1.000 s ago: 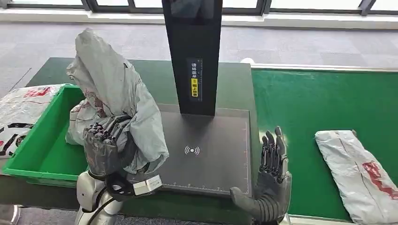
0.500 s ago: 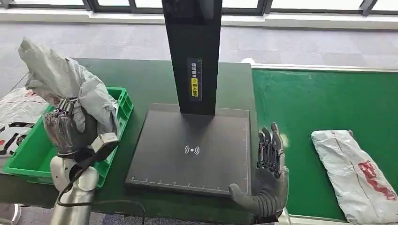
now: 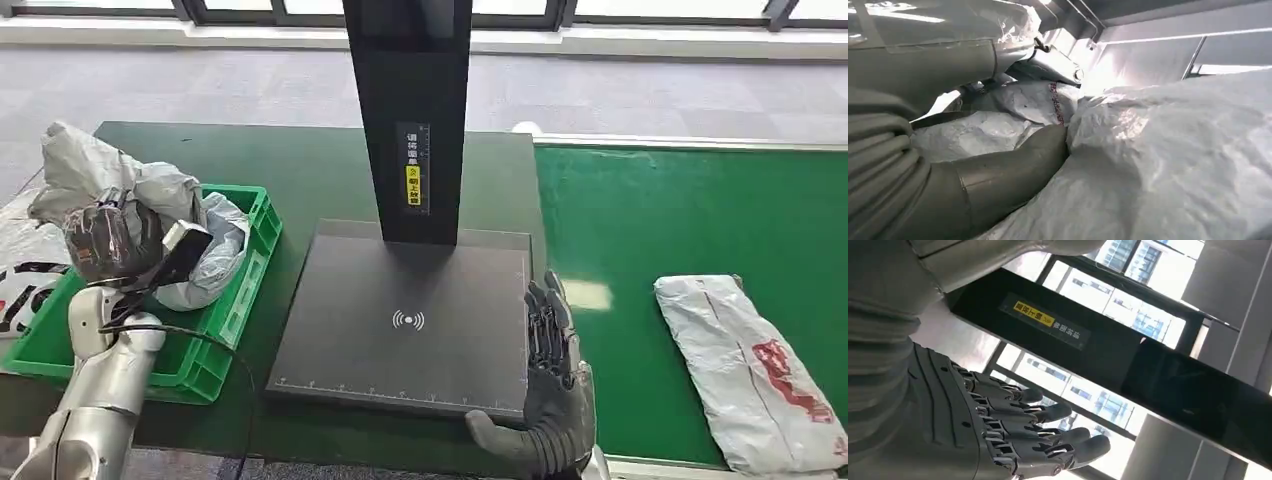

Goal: Moved the parcel from conveyor to table for the left to box.

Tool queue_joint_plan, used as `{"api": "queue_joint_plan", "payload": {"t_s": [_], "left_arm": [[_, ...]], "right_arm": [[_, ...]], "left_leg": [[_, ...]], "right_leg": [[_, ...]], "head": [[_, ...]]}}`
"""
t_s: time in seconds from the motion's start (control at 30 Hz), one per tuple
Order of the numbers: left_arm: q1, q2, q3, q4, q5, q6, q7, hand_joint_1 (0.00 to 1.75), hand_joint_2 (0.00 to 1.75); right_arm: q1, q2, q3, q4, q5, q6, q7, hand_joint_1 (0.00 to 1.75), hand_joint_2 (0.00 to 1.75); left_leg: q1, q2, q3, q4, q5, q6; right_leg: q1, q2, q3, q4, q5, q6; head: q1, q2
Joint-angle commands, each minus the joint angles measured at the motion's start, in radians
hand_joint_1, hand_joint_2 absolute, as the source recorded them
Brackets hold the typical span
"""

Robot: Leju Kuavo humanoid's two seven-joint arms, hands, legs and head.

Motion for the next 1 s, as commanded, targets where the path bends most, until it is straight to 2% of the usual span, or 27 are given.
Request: {"api": "queue_joint_plan", "payload": {"t_s": [0.03,0.17,0.2,0.4,0.43,0.47,0.67,0.7,0.73,0.77,0.8,0.83,1.0], "left_arm": [[-0.069,-0.003,0.031,0.123,-0.019,-0.024,0.035,1.75,1.75],[-0.082,0.006,0.021,0.154,-0.083,-0.051,0.123,1.75,1.75],[-0.085,0.014,0.016,0.174,-0.134,-0.062,0.182,1.75,1.75],[-0.085,0.017,0.018,0.178,-0.137,-0.064,0.184,1.75,1.75],[-0.115,0.025,-0.006,0.258,-0.244,-0.228,0.334,1.75,1.75],[-0.129,0.025,-0.015,0.290,-0.279,-0.263,0.367,1.75,1.75],[-0.197,0.012,-0.026,0.438,-0.350,-0.366,0.431,1.75,1.75],[-0.195,0.016,-0.029,0.448,-0.358,-0.379,0.435,1.62,1.75],[-0.184,0.021,-0.028,0.446,-0.366,-0.378,0.434,0.17,1.75],[-0.175,0.021,-0.026,0.438,-0.375,-0.354,0.438,0.00,1.75],[-0.173,0.020,-0.025,0.436,-0.381,-0.346,0.442,0.00,1.75],[-0.170,0.016,-0.016,0.425,-0.391,-0.323,0.445,0.00,0.00],[-0.168,0.001,0.010,0.395,-0.377,-0.294,0.412,0.00,0.00]], "right_arm": [[-0.010,0.020,-0.036,0.012,0.005,0.017,0.001,0.00,1.75],[-0.014,0.032,-0.049,0.009,0.013,0.039,0.001,0.00,1.75],[-0.016,0.037,-0.056,0.009,0.018,0.050,0.001,0.00,1.75],[-0.018,0.040,-0.058,0.010,0.019,0.052,0.001,0.00,1.75],[-0.022,0.037,-0.065,0.013,0.027,0.062,0.001,0.00,1.75],[-0.026,0.036,-0.069,0.014,0.026,0.066,0.001,0.00,1.75],[-0.063,0.054,-0.079,-0.003,0.056,0.097,0.030,0.00,1.75],[-0.067,0.054,-0.078,0.001,0.055,0.097,0.031,0.00,1.75],[-0.082,0.058,-0.076,0.016,0.050,0.100,0.031,0.00,1.75],[-0.089,0.063,-0.075,0.024,0.049,0.100,0.030,0.00,1.75],[-0.092,0.066,-0.075,0.027,0.050,0.101,0.030,0.00,1.75],[-0.094,0.070,-0.074,0.029,0.055,0.101,0.033,0.00,1.75],[-0.091,0.072,-0.074,0.024,0.058,0.100,0.034,0.00,1.75]], "left_leg": [[0.000,-0.002,-0.002,0.000,0.001,0.001],[0.001,-0.002,-0.002,-0.001,0.001,0.002],[0.001,-0.002,-0.002,0.000,0.001,0.001],[0.001,-0.002,-0.002,0.000,0.001,0.002],[0.000,-0.001,-0.001,0.000,0.001,0.001],[0.001,-0.002,-0.002,-0.001,0.001,0.002],[0.001,-0.003,-0.003,0.000,0.002,0.002],[0.000,-0.001,-0.002,0.000,0.001,0.001],[0.001,-0.002,-0.002,0.000,0.002,0.002],[0.000,-0.001,-0.001,-0.001,0.001,0.001],[0.000,0.000,-0.001,0.000,0.001,0.001],[0.000,0.001,-0.001,-0.001,0.001,0.002],[0.001,-0.002,-0.002,-0.001,0.002,0.002]], "right_leg": [[0.001,-0.003,-0.001,-0.001,0.000,-0.001],[0.001,-0.004,-0.001,-0.002,0.001,-0.001],[0.001,-0.003,-0.001,-0.001,0.000,-0.001],[0.001,-0.003,-0.001,-0.001,0.001,-0.001],[0.001,-0.002,-0.001,0.000,0.000,-0.001],[0.002,-0.003,-0.001,-0.002,0.001,-0.001],[0.001,-0.005,-0.001,-0.001,0.001,-0.001],[0.000,-0.003,-0.001,0.000,0.001,0.000],[0.001,-0.004,-0.001,-0.001,0.002,-0.001],[0.000,-0.003,-0.001,-0.001,0.002,-0.001],[0.000,-0.001,0.000,-0.001,0.001,0.000],[0.001,-0.001,0.000,-0.002,0.002,-0.001],[0.001,-0.004,0.000,-0.003,0.003,-0.001]], "head": [[0.000,0.000],[0.000,0.000],[0.000,0.000],[0.000,0.000],[0.000,0.000],[0.000,0.000],[0.000,0.000],[0.000,0.000],[0.000,0.000],[0.000,0.000],[0.000,0.000],[0.000,0.000],[0.000,0.000]]}}
